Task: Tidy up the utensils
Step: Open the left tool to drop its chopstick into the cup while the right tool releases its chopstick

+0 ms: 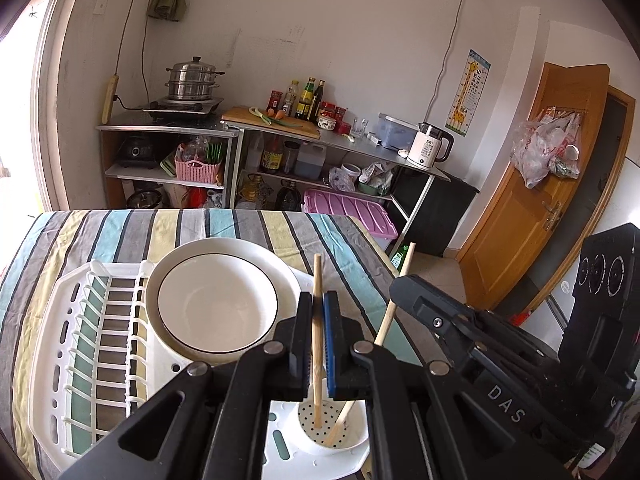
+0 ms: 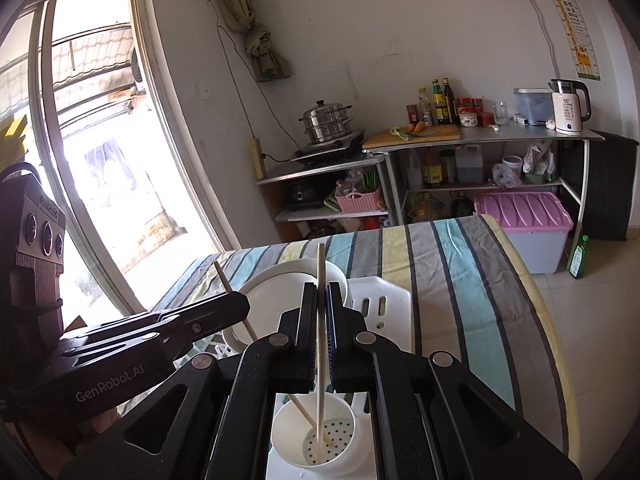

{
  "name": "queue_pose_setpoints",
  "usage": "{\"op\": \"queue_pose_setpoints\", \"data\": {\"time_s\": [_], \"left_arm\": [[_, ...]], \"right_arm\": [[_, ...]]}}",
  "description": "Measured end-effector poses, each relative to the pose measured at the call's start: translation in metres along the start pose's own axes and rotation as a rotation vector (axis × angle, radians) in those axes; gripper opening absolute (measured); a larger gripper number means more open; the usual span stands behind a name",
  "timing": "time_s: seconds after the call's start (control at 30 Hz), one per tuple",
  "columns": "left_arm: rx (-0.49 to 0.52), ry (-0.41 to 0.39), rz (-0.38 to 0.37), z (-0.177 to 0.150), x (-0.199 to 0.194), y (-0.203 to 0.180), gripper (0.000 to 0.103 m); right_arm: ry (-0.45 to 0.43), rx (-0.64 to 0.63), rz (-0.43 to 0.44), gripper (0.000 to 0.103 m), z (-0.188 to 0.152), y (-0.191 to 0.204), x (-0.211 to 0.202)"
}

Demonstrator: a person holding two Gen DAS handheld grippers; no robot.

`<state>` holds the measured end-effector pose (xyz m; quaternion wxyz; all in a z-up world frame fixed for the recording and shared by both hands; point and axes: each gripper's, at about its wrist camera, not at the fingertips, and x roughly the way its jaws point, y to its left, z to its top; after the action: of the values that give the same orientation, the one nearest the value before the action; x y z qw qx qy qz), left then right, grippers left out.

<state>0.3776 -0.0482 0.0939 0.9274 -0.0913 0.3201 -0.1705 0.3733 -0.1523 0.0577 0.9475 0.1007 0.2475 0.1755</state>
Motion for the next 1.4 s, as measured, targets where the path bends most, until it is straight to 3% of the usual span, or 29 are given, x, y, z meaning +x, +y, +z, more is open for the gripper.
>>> {"op": "queue_pose_setpoints", "data": {"time_s": [0.37,0.4,0.5,0.77,1.03,1.4], "left_arm": [[0.009,0.006,0.053,-0.009,-0.008,0.009,0.008],[0.012,0.009,0.06,-0.011,-0.009,0.011,0.011],[0.015,0.012,0.07,-0.016,-0.013,0.012,0.021],[0.037,-0.012,0.097,-0.035,-0.047,0.011,0.023],[0.099,-0.049,0.131,-0.084,-0.105,-0.001,0.024],[0.108,-0.057,0.142,-0.158,-0.17,-0.006,0.024]], "right_arm": [[0.053,-0.009,-0.03,0.007,-0.003,-0.006,0.0],[0.055,-0.013,-0.031,0.012,-0.004,-0.006,-0.002],[0.054,-0.022,-0.037,0.014,-0.006,-0.004,-0.008],[0.04,-0.033,-0.055,0.015,-0.018,0.004,-0.046],[-0.011,-0.081,-0.04,0.015,-0.053,0.031,-0.119],[0.01,-0.116,-0.007,0.015,-0.115,0.053,-0.178]]}}
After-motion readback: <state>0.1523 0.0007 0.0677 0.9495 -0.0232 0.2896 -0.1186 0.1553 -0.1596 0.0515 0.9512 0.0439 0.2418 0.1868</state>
